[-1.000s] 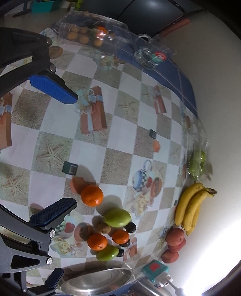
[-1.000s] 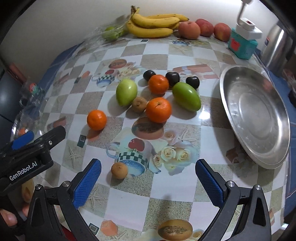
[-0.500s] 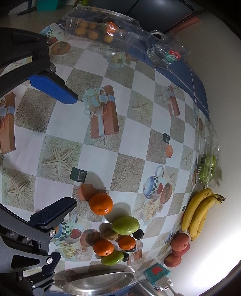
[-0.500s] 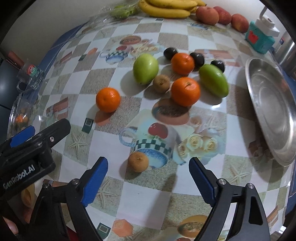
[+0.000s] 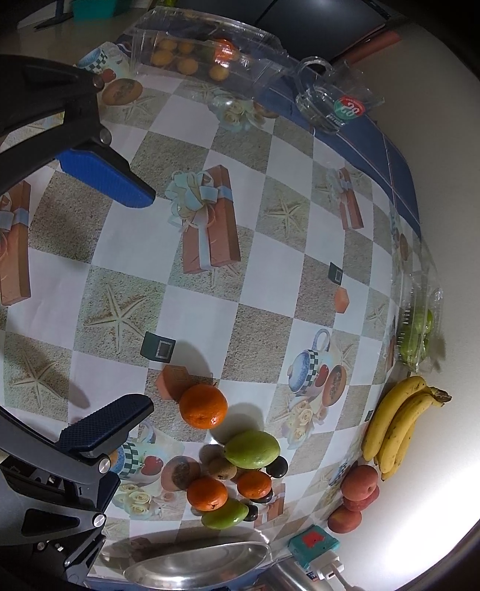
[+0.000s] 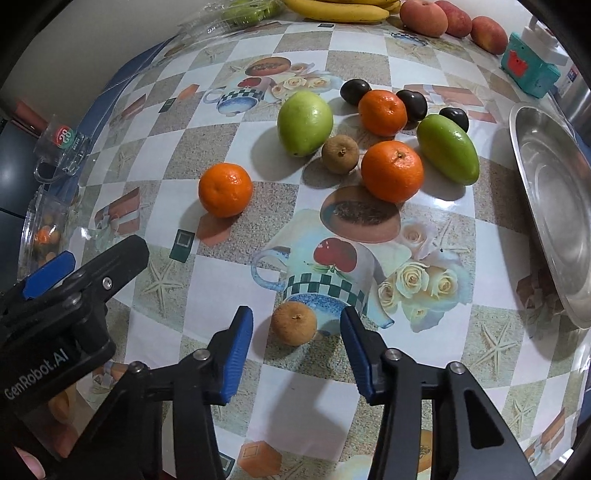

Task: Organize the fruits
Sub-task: 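Move the right tool to the small brown kiwi and close on it, then lift the kiwi with the right tool while the left tool grasps a tangerine, then carry kiwi and tangerine over the steel basin and open both tools, then withdraw both tools from the basin back toward the fruit cluster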

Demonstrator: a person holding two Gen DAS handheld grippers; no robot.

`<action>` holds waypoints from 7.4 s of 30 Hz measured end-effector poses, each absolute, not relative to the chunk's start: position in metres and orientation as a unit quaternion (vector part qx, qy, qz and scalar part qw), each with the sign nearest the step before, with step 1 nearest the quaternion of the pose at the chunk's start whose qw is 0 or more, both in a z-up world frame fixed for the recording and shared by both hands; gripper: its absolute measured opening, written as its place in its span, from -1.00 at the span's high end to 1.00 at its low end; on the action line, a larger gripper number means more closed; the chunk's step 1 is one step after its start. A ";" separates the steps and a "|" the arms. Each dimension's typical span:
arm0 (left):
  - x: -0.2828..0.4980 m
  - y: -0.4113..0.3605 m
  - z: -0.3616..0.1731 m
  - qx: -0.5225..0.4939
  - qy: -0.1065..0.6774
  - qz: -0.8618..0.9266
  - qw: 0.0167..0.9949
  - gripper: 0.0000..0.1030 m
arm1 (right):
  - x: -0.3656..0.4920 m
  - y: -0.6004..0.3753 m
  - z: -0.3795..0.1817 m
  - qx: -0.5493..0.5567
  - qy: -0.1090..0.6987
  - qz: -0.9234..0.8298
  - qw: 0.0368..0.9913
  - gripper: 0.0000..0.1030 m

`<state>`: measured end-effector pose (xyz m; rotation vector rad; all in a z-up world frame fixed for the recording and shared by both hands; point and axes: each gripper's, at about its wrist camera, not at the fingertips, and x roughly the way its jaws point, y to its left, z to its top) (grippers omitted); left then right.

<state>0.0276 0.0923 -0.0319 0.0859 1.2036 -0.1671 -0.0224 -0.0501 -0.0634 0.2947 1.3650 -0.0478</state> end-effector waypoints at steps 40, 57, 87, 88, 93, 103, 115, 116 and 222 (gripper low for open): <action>0.078 0.016 -0.052 0.017 0.630 -0.079 0.772 -0.23 | -0.013 -0.142 -0.010 0.243 0.502 -0.093 0.825 0.48; 0.079 -0.002 -0.059 0.020 0.628 -0.090 0.773 0.24 | -0.014 -0.147 -0.001 0.248 0.484 -0.092 0.834 0.48; 0.061 -0.119 0.009 0.060 0.554 -0.223 0.800 0.25 | -0.040 -0.244 -0.007 0.324 0.456 -0.194 0.806 0.48; 0.058 -0.130 0.008 0.062 0.553 -0.238 0.796 0.25 | -0.043 -0.250 -0.007 0.329 0.455 -0.200 0.803 0.48; 0.046 -0.167 0.006 0.079 0.544 -0.283 0.786 0.25 | -0.062 -0.279 -0.013 0.362 0.443 -0.234 0.786 0.47; 0.036 -0.215 -0.015 0.082 0.545 -0.334 0.765 0.25 | -0.084 -0.321 -0.033 0.396 0.440 -0.280 0.756 0.48; 0.033 -0.234 -0.042 0.084 0.561 -0.346 0.747 0.25 | -0.090 -0.339 -0.048 0.404 0.456 -0.305 0.732 0.47; 0.032 -0.234 -0.043 0.084 0.563 -0.345 0.747 0.25 | -0.090 -0.339 -0.048 0.403 0.457 -0.307 0.731 0.47; 0.107 -0.016 -0.040 0.032 0.601 -0.097 0.793 -1.00 | 0.015 -0.161 -0.060 0.265 0.577 -0.108 0.765 -0.82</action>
